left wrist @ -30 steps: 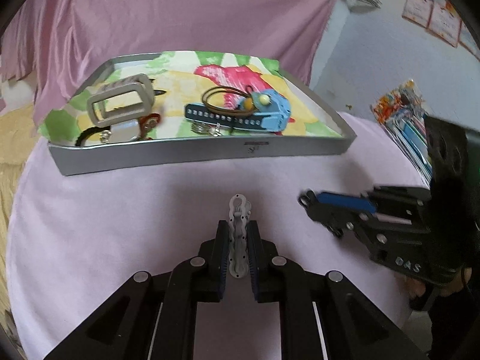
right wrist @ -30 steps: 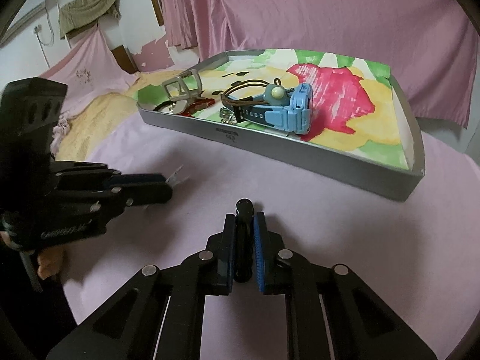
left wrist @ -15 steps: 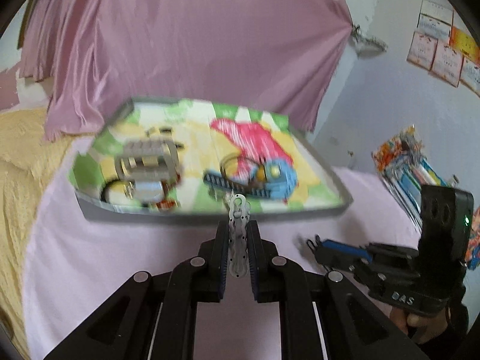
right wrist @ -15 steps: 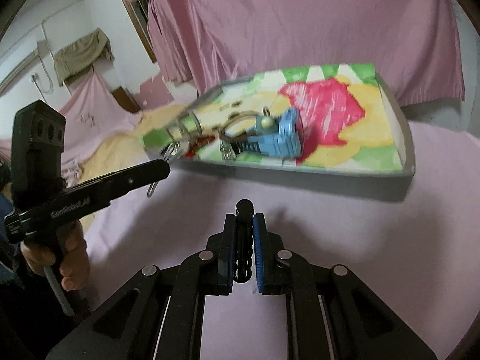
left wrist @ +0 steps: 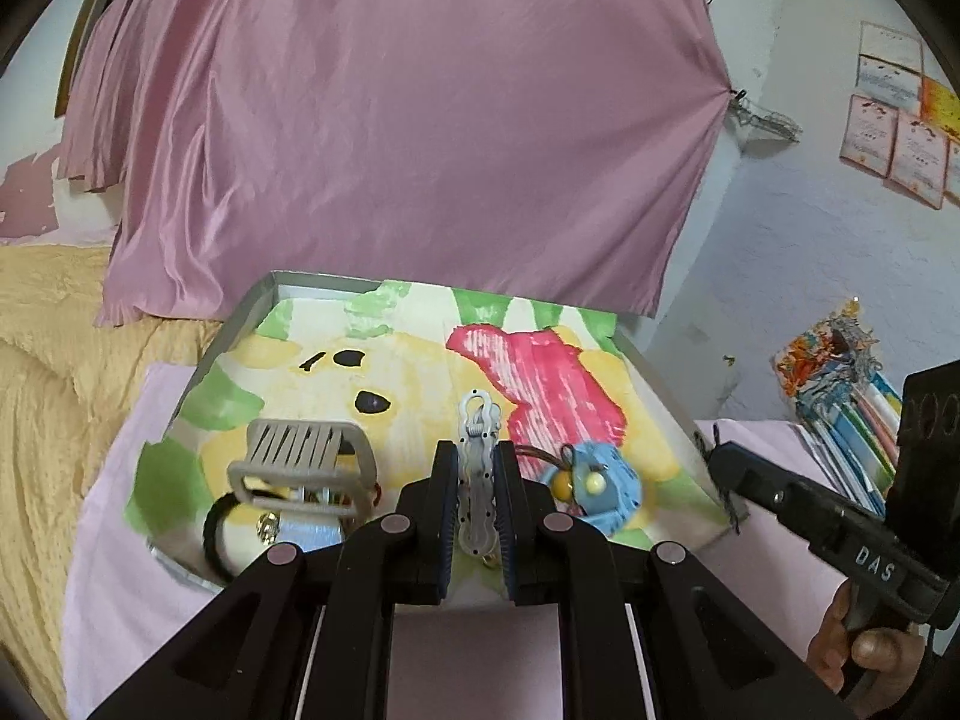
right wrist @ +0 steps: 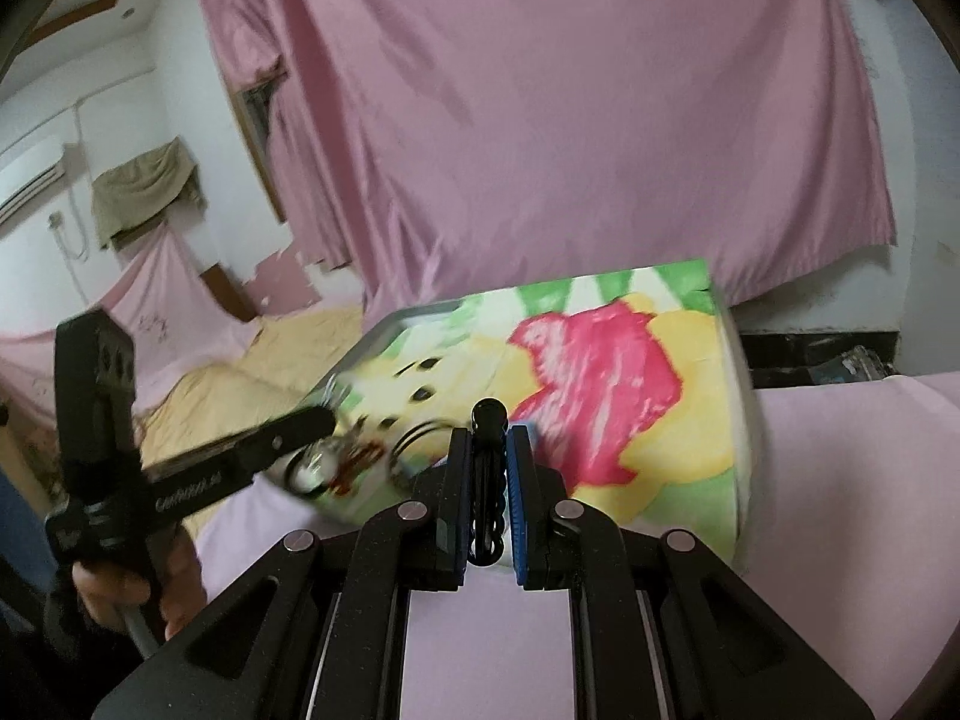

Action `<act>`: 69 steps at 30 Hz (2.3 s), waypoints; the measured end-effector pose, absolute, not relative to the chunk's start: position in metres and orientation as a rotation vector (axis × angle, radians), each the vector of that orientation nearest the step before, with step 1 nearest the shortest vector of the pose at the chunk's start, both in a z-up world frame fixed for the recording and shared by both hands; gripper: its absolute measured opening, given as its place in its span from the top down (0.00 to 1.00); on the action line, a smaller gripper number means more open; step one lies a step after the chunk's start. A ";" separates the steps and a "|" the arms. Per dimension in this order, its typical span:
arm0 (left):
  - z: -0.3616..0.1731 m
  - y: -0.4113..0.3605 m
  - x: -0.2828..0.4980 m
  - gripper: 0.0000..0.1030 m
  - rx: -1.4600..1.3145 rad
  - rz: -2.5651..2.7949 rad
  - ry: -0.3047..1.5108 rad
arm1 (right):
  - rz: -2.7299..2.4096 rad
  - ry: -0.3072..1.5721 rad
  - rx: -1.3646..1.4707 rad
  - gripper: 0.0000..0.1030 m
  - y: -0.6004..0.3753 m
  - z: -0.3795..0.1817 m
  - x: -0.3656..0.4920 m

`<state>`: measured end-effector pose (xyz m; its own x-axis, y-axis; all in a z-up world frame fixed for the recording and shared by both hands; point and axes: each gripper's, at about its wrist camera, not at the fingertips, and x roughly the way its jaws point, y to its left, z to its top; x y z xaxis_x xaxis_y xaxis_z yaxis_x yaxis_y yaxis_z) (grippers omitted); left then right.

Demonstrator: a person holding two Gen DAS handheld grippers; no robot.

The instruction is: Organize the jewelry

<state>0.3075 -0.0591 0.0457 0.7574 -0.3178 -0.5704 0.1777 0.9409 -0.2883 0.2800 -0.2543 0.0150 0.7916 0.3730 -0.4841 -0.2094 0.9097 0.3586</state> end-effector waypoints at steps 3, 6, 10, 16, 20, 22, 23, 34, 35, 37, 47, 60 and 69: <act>0.042 -0.062 0.320 0.89 -0.221 -0.259 0.683 | 0.287 0.600 0.310 0.90 -0.257 0.009 0.293; 0.035 -0.065 0.333 0.89 -0.211 -0.261 0.723 | 0.266 0.627 0.328 0.90 -0.260 0.001 0.301; 0.022 -0.066 0.338 0.89 -0.203 -0.255 0.756 | 0.247 0.662 0.320 0.90 -0.259 -0.011 0.310; 0.013 -0.069 0.342 0.89 -0.190 -0.248 0.794 | 0.244 0.731 0.306 0.90 -0.254 -0.025 0.320; 0.013 -0.067 0.343 0.88 -0.197 -0.251 0.800 | 0.245 0.768 0.302 0.90 -0.251 -0.033 0.325; 0.012 -0.068 0.343 0.88 -0.192 -0.252 0.802 | 0.232 0.780 0.284 0.90 -0.248 -0.036 0.327; 0.012 -0.068 0.343 0.88 -0.189 -0.252 0.799 | 0.229 0.783 0.275 0.90 -0.247 -0.036 0.327; 0.010 -0.066 0.341 0.82 -0.177 -0.245 0.783 | 0.221 0.768 0.251 0.71 -0.243 -0.034 0.325; 0.010 -0.065 0.341 0.82 -0.177 -0.246 0.782 | 0.219 0.759 0.250 0.68 -0.243 -0.033 0.324; 0.011 -0.066 0.340 0.82 -0.170 -0.241 0.779 | 0.221 0.743 0.253 0.67 -0.245 -0.031 0.322; 0.025 -0.064 0.325 0.75 -0.147 -0.231 0.685 | 0.170 0.643 0.221 0.50 -0.251 -0.016 0.307; 0.048 -0.048 0.298 0.14 -0.196 -0.200 0.515 | 0.130 0.443 0.152 0.18 -0.245 0.016 0.272; 0.053 -0.043 0.289 0.06 -0.178 -0.149 0.466 | 0.104 0.354 0.163 0.06 -0.252 0.029 0.254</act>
